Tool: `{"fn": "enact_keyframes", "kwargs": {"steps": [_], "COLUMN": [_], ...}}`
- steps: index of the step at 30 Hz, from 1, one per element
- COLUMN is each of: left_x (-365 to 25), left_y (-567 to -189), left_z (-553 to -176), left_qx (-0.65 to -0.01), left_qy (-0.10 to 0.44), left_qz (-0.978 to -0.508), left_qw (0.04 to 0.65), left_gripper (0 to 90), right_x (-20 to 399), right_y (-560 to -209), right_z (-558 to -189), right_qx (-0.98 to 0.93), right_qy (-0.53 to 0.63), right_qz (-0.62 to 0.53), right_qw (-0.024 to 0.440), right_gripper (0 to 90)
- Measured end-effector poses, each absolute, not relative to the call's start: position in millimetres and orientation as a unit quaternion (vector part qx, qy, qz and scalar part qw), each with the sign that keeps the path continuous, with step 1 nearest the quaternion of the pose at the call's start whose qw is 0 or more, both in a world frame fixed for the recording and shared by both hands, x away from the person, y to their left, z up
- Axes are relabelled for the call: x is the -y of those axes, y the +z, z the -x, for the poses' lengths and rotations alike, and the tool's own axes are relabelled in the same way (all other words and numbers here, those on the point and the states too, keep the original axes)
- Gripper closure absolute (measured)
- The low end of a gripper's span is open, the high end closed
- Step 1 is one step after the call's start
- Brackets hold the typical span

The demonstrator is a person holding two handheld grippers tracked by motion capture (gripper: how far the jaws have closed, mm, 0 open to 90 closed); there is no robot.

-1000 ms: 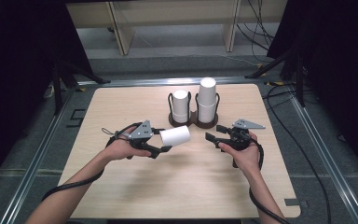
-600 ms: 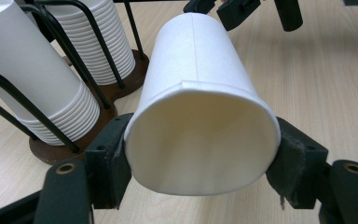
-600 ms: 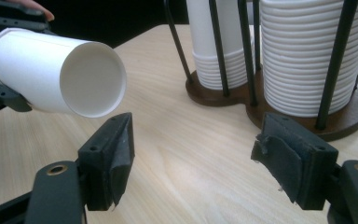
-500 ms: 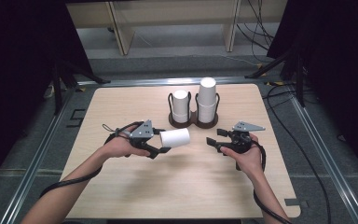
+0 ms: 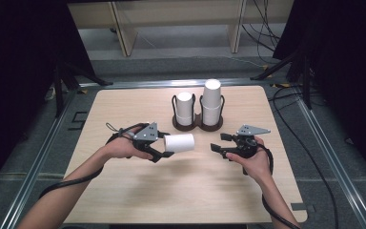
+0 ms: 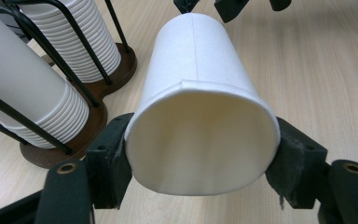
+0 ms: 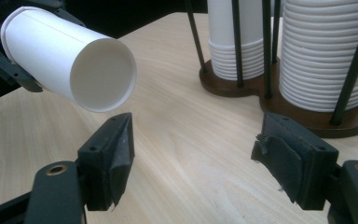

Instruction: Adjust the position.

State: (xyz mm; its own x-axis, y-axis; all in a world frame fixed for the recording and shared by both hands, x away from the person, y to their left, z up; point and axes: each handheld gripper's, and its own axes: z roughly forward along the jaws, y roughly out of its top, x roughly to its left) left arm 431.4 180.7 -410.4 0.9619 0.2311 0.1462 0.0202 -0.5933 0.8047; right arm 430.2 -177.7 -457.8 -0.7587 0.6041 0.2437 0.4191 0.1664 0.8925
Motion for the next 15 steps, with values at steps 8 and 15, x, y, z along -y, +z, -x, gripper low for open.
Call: {"fn": "enact_keyframes", "kwargs": {"steps": [8,15], "left_x": [-177.2,-175.8], "left_y": [-411.8,-408.5], "left_z": [-429.9,-429.5], "left_qx": [-0.060,-0.058], "left_qy": [0.108,0.109], "left_qz": [-0.891,-0.898], "left_qw": [0.437,0.423], "left_gripper": [31.3,31.4], "right_x": [174.7,177.6], "right_y": [-461.3,-461.1], "right_z": [-427.7,-427.8], "right_qx": [-0.758,-0.769], "right_qy": [0.554,0.546], "right_qz": [-0.340,-0.328], "right_qw": [0.052,0.062], "right_gripper": [27.1,27.5]}}
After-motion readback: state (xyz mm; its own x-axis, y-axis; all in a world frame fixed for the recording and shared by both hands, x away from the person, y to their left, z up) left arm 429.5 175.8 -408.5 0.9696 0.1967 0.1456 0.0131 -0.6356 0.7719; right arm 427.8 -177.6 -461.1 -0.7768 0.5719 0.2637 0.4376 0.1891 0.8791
